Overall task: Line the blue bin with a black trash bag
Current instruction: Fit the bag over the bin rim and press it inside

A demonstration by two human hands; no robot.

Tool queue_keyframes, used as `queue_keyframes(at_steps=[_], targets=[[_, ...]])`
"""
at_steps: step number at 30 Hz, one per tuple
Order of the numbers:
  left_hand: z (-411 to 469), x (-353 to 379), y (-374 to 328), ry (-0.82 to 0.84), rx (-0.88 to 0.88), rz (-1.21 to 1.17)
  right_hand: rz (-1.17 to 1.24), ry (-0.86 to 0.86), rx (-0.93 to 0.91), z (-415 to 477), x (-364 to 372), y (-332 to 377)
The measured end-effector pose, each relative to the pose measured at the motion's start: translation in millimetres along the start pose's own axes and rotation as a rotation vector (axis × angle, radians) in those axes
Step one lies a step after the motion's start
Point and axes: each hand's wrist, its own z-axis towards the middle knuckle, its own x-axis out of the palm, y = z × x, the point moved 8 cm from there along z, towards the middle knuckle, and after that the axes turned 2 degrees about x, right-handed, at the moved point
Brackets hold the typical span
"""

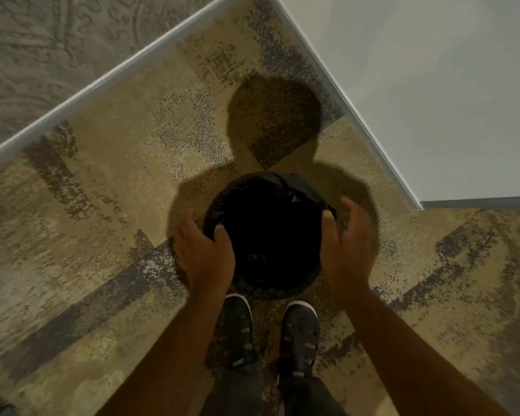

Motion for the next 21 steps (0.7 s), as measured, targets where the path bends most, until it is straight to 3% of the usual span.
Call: queue_keyframes(at_steps=[5,7,10,17,21], targets=[[47,26,-25,0.234,0.113,0.015,-0.306,0.275,-0.370,46,52,47],[59,34,-20,0.311,0.106,0.060,-0.387,0.427,-0.365,60,74,46],[64,40,-11,0.413,0.119,0.032,-0.336,0.608,-0.219,75,94,34],[65,39,3,0.459,0.036,-0.119,-0.171,0.647,-0.079,86,99,19],[63,26,6,0.325,0.001,-0.106,-0.043,0.384,-0.063,81,63,17]])
